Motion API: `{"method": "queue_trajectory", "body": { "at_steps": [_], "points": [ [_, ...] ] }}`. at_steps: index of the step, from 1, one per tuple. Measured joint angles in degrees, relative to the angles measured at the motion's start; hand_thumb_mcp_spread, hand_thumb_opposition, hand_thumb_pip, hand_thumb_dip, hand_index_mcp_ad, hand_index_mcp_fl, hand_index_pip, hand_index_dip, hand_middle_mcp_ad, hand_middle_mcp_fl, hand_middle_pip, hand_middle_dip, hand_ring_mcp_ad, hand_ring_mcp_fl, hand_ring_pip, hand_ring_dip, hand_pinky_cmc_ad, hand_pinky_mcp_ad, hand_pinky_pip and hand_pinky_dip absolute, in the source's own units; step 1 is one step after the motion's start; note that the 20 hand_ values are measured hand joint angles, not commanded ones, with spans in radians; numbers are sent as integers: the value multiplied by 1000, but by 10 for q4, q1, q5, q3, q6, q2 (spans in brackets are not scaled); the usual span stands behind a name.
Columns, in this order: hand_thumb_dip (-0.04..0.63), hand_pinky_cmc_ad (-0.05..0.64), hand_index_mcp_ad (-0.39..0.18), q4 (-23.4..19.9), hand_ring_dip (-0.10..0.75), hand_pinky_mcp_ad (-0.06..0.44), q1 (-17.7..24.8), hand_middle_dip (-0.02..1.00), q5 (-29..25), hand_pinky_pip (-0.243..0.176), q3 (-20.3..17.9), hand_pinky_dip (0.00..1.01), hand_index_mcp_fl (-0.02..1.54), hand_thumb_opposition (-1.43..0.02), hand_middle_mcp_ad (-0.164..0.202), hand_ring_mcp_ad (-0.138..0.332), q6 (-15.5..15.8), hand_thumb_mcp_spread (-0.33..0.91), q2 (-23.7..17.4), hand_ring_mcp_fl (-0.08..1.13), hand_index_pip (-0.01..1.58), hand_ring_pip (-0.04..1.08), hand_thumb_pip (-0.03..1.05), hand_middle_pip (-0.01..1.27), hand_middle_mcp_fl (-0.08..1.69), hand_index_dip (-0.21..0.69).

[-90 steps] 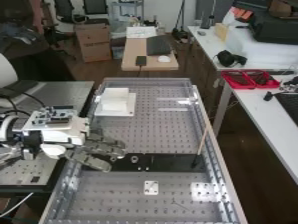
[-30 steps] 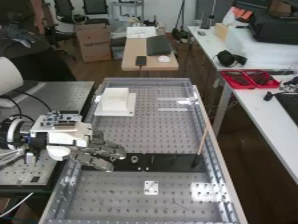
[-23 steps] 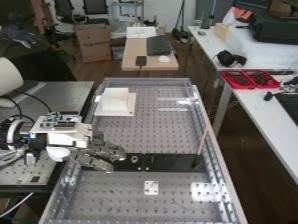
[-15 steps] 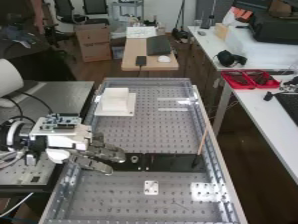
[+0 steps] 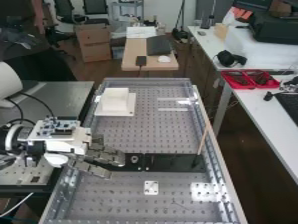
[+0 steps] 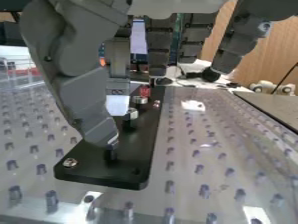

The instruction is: Grab the smaller nut and place it in the white container

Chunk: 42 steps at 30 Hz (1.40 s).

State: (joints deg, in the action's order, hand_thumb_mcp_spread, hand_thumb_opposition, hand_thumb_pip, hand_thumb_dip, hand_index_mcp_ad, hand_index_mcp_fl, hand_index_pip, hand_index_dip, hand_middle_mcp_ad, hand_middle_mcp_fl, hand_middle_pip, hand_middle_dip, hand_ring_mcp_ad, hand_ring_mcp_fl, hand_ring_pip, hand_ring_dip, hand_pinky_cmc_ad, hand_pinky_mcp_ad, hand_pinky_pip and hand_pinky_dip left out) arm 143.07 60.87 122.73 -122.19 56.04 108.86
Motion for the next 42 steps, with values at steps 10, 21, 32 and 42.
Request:
{"method": "queue_trajectory", "body": {
  "at_steps": [10,21,32,42],
  "points": [
    [239,330,-166,-13,45,216,-2,204,0,-28,-2,188,0,-850,51,91,-6,525,9,3,1548,98,632,131,119,360],
    [239,330,-175,-7,45,218,-5,204,7,-28,1,188,0,-850,49,91,16,511,13,3,1548,98,634,131,119,360],
    [239,330,-175,9,45,216,-11,204,17,-28,13,188,0,-850,49,91,41,506,17,3,1548,98,634,131,119,360],
    [239,330,-175,14,45,216,-11,204,23,-28,10,188,2,-850,49,91,42,506,14,3,1548,98,634,131,119,360]
  ]
}}
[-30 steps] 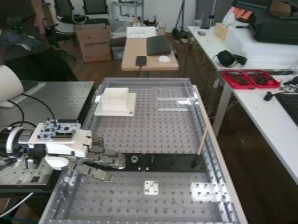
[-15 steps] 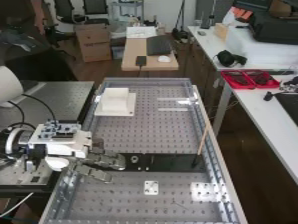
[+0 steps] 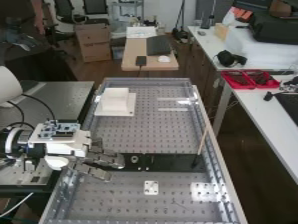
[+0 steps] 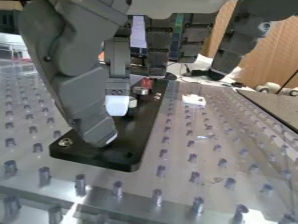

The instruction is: Grab the smaller nut and place it in the white container

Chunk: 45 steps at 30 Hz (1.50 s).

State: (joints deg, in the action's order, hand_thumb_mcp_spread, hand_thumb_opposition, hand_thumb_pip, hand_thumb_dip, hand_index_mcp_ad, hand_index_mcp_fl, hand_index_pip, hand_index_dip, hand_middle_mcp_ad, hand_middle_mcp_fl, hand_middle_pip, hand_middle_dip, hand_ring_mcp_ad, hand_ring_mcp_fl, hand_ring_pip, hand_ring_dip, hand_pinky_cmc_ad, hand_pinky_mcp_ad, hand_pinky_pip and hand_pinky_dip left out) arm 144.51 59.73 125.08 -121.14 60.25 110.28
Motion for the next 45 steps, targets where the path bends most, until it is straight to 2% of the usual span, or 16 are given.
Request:
{"method": "queue_trajectory", "body": {
  "at_steps": [15,36,45],
  "points": [
    [236,330,-175,-4,45,216,3,204,-4,-28,0,188,0,-850,49,91,-12,506,7,3,1548,98,639,131,119,360],
    [244,330,-168,6,45,216,7,204,-11,-28,4,188,3,-840,49,91,-6,510,9,3,1548,98,654,131,119,344],
    [251,332,-154,6,47,216,6,204,-11,-28,4,192,65,-808,51,91,-1,494,11,3,1550,98,660,131,143,328]
  ]
}}
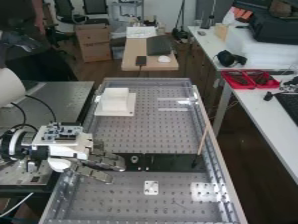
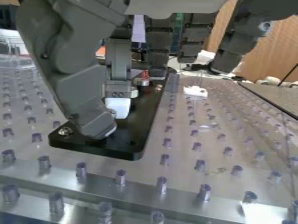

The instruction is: Grab the smaller nut and place it in the white container

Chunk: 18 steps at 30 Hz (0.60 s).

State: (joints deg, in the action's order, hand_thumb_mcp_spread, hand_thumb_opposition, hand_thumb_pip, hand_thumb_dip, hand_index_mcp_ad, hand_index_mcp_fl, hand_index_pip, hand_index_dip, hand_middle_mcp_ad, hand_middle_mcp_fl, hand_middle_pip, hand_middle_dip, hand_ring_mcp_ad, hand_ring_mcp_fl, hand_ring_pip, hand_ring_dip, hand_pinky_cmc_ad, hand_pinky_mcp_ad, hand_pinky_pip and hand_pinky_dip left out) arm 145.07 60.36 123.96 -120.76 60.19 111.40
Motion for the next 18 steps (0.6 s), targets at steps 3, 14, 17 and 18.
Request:
{"method": "queue_trajectory", "body": {
  "at_steps": [3,14,17,18],
  "points": [
    [260,332,-154,1,51,216,0,204,0,-28,1,188,79,-806,51,91,1,490,1,7,1550,89,660,131,145,326],
    [274,314,-152,5,51,216,2,202,-3,-28,3,188,94,-810,51,91,3,476,1,3,1546,91,658,129,141,326],
    [271,314,-143,5,51,216,2,204,-2,-26,4,188,113,-808,49,93,2,475,1,3,1545,91,653,129,141,325],
    [271,314,-143,6,51,216,2,204,-2,-26,5,192,113,-808,49,93,3,475,1,3,1545,91,653,129,141,325]
  ]
}}
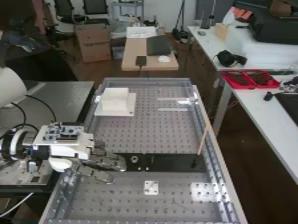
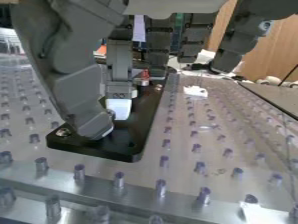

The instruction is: Grab the smaller nut and place it in the white container

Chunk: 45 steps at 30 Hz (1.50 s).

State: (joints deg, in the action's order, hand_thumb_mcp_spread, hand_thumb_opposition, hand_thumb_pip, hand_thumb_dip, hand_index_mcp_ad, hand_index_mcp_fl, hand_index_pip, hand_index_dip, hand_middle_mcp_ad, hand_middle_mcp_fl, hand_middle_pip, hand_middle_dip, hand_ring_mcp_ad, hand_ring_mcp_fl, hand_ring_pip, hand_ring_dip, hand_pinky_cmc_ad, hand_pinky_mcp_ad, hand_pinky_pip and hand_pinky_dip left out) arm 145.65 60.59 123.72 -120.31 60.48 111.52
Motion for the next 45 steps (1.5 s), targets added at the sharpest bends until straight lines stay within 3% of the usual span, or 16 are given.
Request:
{"method": "queue_trajectory", "body": {
  "at_steps": [7,12,20,25,45],
  "points": [
    [276,314,-136,2,51,216,2,204,-1,-30,1,188,112,-806,51,93,1,475,1,7,1545,94,660,129,201,325],
    [284,314,-87,1,51,216,3,204,-1,-26,1,188,145,-810,51,93,0,469,2,7,1545,94,660,129,201,325],
    [283,314,-84,1,59,220,6,202,-1,-26,1,192,162,-799,45,89,0,475,1,3,1545,101,639,129,201,325],
    [244,314,-87,1,59,216,8,204,-1,-26,5,192,232,-850,45,89,-1,471,-2,3,1546,101,583,129,202,325],
    [239,314,-113,17,59,216,15,204,-9,-26,10,192,234,-857,44,91,6,475,-6,3,1552,101,597,129,202,328]
  ]
}}
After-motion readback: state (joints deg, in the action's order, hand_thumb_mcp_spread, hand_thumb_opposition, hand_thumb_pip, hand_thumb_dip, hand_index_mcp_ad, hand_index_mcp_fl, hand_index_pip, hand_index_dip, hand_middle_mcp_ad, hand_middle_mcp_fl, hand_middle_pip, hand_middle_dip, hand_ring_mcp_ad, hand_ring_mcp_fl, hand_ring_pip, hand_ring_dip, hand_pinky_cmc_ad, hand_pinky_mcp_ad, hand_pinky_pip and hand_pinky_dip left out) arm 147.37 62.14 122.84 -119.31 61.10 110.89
